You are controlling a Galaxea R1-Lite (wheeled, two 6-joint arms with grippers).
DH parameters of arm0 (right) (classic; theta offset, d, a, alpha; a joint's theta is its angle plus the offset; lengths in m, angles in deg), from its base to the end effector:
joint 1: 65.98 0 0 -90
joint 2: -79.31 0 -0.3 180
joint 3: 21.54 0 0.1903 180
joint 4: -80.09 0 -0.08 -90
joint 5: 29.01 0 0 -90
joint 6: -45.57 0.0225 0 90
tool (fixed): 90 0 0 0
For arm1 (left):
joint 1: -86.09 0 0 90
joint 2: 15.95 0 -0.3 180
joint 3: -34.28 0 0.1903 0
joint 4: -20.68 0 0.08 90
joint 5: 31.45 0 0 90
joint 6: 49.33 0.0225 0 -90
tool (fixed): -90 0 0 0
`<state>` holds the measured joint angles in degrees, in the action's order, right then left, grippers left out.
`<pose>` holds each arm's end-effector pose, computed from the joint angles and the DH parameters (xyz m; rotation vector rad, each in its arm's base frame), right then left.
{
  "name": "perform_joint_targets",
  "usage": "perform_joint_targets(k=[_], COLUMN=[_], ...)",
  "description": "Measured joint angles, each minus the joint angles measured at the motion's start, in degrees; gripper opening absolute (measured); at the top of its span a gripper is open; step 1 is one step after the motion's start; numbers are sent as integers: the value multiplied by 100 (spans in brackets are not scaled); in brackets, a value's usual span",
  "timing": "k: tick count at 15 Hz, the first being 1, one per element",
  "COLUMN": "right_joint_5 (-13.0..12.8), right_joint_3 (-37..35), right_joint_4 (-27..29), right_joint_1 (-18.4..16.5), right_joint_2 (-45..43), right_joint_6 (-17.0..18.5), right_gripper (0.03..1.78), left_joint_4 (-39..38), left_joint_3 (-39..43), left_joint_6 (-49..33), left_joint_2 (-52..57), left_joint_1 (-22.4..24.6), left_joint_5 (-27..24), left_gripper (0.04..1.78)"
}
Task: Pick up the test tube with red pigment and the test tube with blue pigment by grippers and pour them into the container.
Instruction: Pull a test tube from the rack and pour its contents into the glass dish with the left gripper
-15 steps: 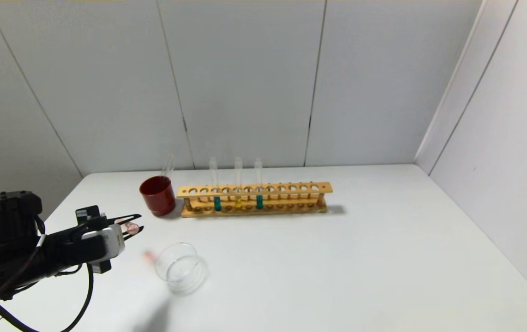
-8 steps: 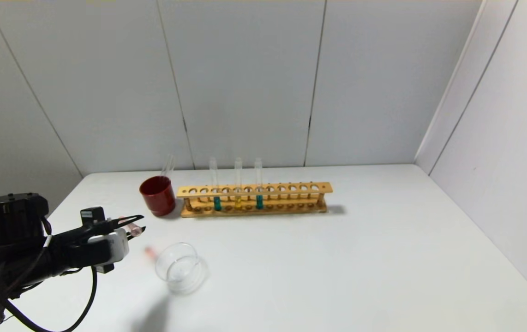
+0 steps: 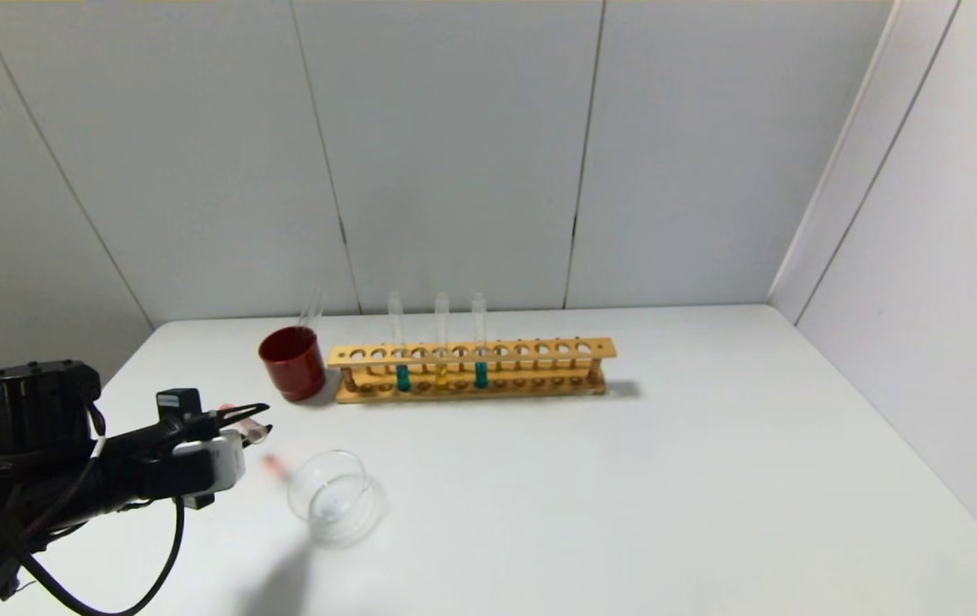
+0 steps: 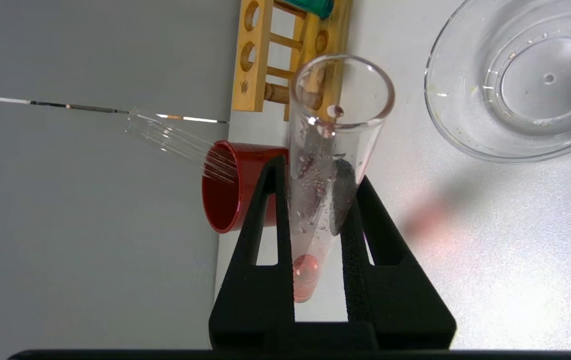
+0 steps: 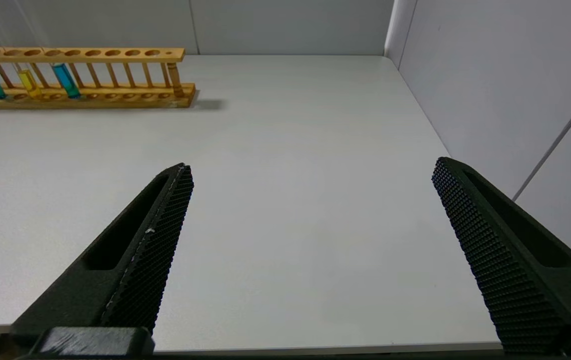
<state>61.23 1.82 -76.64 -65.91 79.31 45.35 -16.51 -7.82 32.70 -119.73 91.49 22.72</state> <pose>-0.0228 0.0001 0.0756 -0.0038 -0.0016 0.0054 0.2513 0.0105 0.0831 1.2244 -0.0403 -0.7048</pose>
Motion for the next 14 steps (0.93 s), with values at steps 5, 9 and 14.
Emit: perform_joint_targets(k=[5, 9, 14], right_joint_5=[-2, 0, -2], right_joint_3=[0, 0, 0], right_joint_4=[0, -1, 0], right_joint_1=[-2, -2, 0], right_joint_2=[0, 0, 0], right_joint_6=[-2, 0, -2], right_gripper=[175, 175, 175], left_joint_4=[-2, 9, 145], left_joint_3=[-89, -334, -717], left_joint_6=[385, 656, 1212], left_joint_2=[-173, -424, -719], left_joint_1=[-11, -87, -171], left_joint_5=[-2, -5, 11], left_gripper=[32, 32, 32])
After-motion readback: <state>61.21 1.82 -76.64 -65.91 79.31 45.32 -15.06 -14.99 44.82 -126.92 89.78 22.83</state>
